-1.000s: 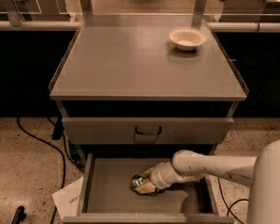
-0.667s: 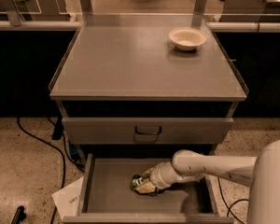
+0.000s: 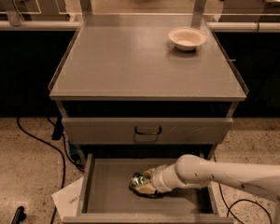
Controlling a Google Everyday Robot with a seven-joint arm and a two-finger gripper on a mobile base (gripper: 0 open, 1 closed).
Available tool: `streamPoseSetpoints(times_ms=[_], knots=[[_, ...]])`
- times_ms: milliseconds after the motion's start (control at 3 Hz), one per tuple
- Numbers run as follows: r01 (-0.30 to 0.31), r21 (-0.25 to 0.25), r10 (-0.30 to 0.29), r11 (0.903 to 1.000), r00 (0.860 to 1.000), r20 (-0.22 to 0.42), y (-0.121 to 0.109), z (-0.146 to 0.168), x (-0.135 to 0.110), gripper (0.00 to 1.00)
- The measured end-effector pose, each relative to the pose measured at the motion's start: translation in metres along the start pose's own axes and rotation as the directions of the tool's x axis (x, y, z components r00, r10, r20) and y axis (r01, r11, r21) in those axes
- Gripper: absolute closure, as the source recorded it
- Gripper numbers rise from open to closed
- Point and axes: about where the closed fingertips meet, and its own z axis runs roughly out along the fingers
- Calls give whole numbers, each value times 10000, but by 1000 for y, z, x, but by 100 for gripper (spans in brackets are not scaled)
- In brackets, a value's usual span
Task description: Pick green can from middle drawer and place on counter
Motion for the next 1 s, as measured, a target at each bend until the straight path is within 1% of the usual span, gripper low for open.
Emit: streamPoseSetpoints(times_ms=[333,667,1000], knots=[[-65,1422,-37,9898,9974,717,23,-53,-30,100],[138,2456,-370,9693,9953,899,50,-105,-60,100],[570,3151,-810,9474,9947,637,69,-148,-97,100]])
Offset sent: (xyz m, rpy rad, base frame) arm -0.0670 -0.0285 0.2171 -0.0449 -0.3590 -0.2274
